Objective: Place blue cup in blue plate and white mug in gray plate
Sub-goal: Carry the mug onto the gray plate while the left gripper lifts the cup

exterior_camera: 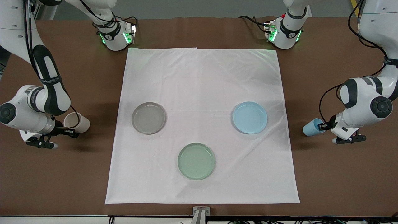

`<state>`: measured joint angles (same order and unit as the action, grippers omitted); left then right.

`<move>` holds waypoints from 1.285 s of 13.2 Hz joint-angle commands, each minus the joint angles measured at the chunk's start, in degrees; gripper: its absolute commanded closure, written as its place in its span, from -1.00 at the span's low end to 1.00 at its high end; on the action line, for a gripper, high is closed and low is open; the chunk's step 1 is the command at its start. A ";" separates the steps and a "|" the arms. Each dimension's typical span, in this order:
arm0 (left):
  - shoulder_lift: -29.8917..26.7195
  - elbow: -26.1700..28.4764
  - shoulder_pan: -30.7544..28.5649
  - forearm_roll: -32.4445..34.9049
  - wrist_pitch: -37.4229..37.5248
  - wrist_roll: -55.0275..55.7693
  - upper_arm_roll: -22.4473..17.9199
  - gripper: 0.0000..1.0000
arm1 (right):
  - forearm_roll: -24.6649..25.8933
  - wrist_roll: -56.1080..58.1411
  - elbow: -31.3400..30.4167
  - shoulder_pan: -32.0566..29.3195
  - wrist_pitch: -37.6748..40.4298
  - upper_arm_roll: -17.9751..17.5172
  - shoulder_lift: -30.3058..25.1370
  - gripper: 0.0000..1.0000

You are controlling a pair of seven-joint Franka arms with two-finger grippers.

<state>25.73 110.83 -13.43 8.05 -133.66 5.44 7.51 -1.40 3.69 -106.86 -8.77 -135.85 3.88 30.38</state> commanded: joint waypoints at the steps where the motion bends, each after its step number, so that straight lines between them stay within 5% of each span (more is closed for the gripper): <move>1: 1.08 -0.35 -0.02 0.92 0.16 0.45 0.40 0.29 | -0.45 0.17 0.43 -0.29 0.67 -0.72 -0.49 0.94; 7: 0.29 -1.05 -0.01 0.92 0.60 0.36 0.48 0.22 | 0.43 -0.27 2.97 10.06 18.33 -1.33 -11.30 0.95; 14: 1.07 -1.67 0.69 0.66 0.60 0.80 0.66 0.15 | -0.45 -16.78 3.59 28.80 13.70 -1.42 -7.45 0.96; 17: 1.52 -1.67 0.95 0.74 0.60 2.65 1.01 0.64 | -4.82 -17.58 3.59 31.09 7.20 -1.34 -2.27 0.96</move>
<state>26.62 109.94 -12.68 8.05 -133.65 6.80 8.13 -3.08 -13.42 -103.33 21.87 -125.43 1.85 25.17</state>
